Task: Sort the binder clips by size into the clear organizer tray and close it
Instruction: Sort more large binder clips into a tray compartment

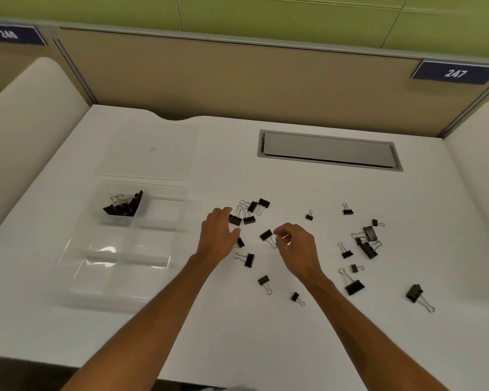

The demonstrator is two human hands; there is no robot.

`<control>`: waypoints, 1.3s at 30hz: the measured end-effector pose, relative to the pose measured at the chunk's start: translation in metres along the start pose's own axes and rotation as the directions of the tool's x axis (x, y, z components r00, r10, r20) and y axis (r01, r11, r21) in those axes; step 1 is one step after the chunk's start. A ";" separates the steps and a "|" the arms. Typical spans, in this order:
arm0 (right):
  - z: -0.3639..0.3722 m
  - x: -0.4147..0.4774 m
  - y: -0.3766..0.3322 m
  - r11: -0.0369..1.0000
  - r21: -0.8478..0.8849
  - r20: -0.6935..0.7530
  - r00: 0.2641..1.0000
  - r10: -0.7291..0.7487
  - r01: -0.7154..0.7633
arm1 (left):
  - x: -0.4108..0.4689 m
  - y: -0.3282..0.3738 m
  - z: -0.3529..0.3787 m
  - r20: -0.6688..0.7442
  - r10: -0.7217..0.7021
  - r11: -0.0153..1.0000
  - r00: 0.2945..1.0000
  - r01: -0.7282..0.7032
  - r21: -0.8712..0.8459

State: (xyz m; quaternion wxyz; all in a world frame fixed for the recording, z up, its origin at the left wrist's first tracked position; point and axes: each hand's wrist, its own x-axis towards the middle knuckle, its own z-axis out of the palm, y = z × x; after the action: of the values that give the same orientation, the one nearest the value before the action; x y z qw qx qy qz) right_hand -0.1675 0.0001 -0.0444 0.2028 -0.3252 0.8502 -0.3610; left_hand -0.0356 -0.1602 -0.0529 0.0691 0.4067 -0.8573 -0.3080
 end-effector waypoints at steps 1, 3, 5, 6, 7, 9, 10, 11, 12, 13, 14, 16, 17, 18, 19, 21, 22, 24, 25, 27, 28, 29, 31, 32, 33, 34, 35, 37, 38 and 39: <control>0.000 0.001 0.002 1.000 0.001 0.000 1.000 0.002 -0.002 | 0.003 0.001 0.003 -0.003 -0.027 1.000 1.000 0.027 0.010; 0.001 0.001 0.006 1.000 0.008 -0.002 1.000 0.010 -0.010 | 0.011 0.002 0.008 -0.006 -0.064 0.997 0.998 0.064 0.030; 0.001 0.001 0.008 1.000 0.022 -0.014 1.000 0.019 -0.018 | 0.018 0.002 0.013 -0.011 -0.072 0.994 0.997 0.073 0.076; 0.001 0.001 0.008 0.999 0.032 -0.024 1.000 0.019 -0.018 | 0.021 0.001 0.015 -0.015 -0.068 0.992 0.998 0.070 0.105; 0.001 0.000 0.008 0.999 0.042 -0.034 0.999 0.019 -0.017 | 0.024 0.000 0.017 -0.016 -0.063 0.989 0.998 0.065 0.136; 0.001 0.000 0.008 0.998 0.062 -0.047 0.999 0.023 -0.020 | 0.028 -0.002 0.020 -0.024 -0.046 0.979 0.999 0.050 0.196; 0.001 0.000 0.007 0.997 0.070 -0.051 0.998 0.030 -0.026 | 0.030 -0.003 0.021 -0.028 -0.035 0.974 0.999 0.041 0.224; 0.001 0.000 0.007 0.996 0.077 -0.055 0.998 0.041 -0.037 | 0.032 -0.004 0.022 -0.028 -0.025 0.967 0.999 0.031 0.252; 0.001 0.001 0.007 0.995 0.083 -0.060 0.997 0.055 -0.050 | 0.034 -0.005 0.022 -0.027 -0.017 0.959 0.999 0.024 0.282; 0.000 0.000 0.008 0.994 0.087 -0.067 0.996 0.067 -0.061 | 0.035 -0.007 0.023 -0.031 -0.008 0.951 0.999 0.017 0.310; 0.000 0.000 0.008 0.994 0.085 -0.076 0.994 0.075 -0.068 | 0.036 -0.008 0.024 -0.038 0.001 0.944 0.999 0.012 0.331; -0.001 -0.002 0.008 0.994 0.078 -0.099 0.992 0.084 -0.077 | 0.038 -0.011 0.024 -0.064 0.030 0.935 0.997 -0.005 0.356; -0.001 -0.003 0.008 0.994 0.077 -0.109 0.990 0.091 -0.082 | 0.038 -0.013 0.024 -0.074 0.047 0.934 0.996 -0.017 0.358; 0.000 -0.004 0.008 0.993 0.078 -0.119 0.988 0.097 -0.089 | 0.039 -0.016 0.024 -0.079 0.061 0.936 0.995 -0.030 0.350; 0.000 -0.006 0.008 0.992 0.080 -0.128 0.986 0.107 -0.097 | 0.040 -0.019 0.024 -0.079 0.071 0.941 0.994 -0.040 0.336; 0.002 -0.010 0.009 0.990 0.086 -0.142 0.982 0.122 -0.111 | 0.040 -0.023 0.022 -0.080 0.071 0.960 0.994 -0.046 0.277; 0.003 -0.012 0.009 0.989 0.091 -0.145 0.981 0.130 -0.118 | 0.039 -0.024 0.020 -0.084 0.063 0.973 0.994 -0.043 0.226; 0.002 -0.015 0.009 0.986 0.103 -0.150 0.978 0.146 -0.132 | 0.035 -0.023 0.016 -0.109 0.029 0.997 0.994 -0.021 0.076; 0.002 -0.017 0.009 0.984 0.106 -0.155 0.975 0.157 -0.142 | 0.032 -0.022 0.014 -0.120 0.005 1.000 0.993 -0.006 -0.009; 0.000 -0.020 0.010 0.980 0.102 -0.168 0.968 0.189 -0.173 | 0.024 -0.018 0.011 -0.138 -0.025 0.989 0.990 0.005 -0.150; -0.001 -0.022 0.011 0.977 0.101 -0.176 0.963 0.205 -0.189 | 0.020 -0.014 0.010 -0.144 -0.028 0.978 0.989 -0.003 -0.210; -0.003 -0.024 0.011 0.974 0.101 -0.183 0.959 0.219 -0.203 | 0.015 -0.010 0.009 -0.143 -0.029 0.964 0.989 -0.010 -0.264; -0.009 -0.028 0.013 0.970 0.100 -0.198 0.951 0.237 -0.221 | 0.003 0.001 0.009 -0.123 -0.021 0.942 0.992 -0.022 -0.336; -0.012 -0.030 0.015 0.969 0.098 -0.206 0.949 0.241 -0.225 | -0.002 0.007 0.011 -0.109 -0.014 0.931 0.994 -0.026 -0.364; -0.016 -0.032 0.017 0.969 0.096 -0.212 0.946 0.244 -0.228 | -0.008 0.013 0.013 -0.088 -0.013 0.916 0.996 -0.024 -0.401; -0.020 -0.033 0.020 0.968 0.094 -0.216 0.945 0.246 -0.231 | -0.013 0.021 0.015 -0.056 -0.017 0.894 0.998 -0.010 -0.447; -0.024 -0.035 0.023 0.967 0.089 -0.218 0.943 0.252 -0.238 | -0.016 0.029 0.019 -0.008 -0.031 0.864 0.999 0.023 -0.503; -0.034 -0.038 0.031 0.964 0.082 -0.221 0.939 0.265 -0.253 | -0.023 0.044 0.027 0.121 -0.075 0.770 0.990 0.134 -0.623; -0.039 -0.039 0.036 0.963 0.083 -0.228 0.936 0.269 -0.257 | -0.025 0.049 0.032 0.200 -0.090 0.696 0.976 0.205 -0.688; -0.044 -0.041 0.041 0.961 0.085 -0.237 0.932 0.275 -0.262 | -0.027 0.055 0.038 0.276 -0.101 0.601 0.956 0.279 -0.749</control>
State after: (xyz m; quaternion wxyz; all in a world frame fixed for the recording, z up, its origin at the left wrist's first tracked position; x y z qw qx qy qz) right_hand -0.1810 0.0720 -0.0414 0.1516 -0.1535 0.8954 -0.3896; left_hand -0.0679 -0.0960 -0.0475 0.1166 0.3915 -0.5920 -0.6947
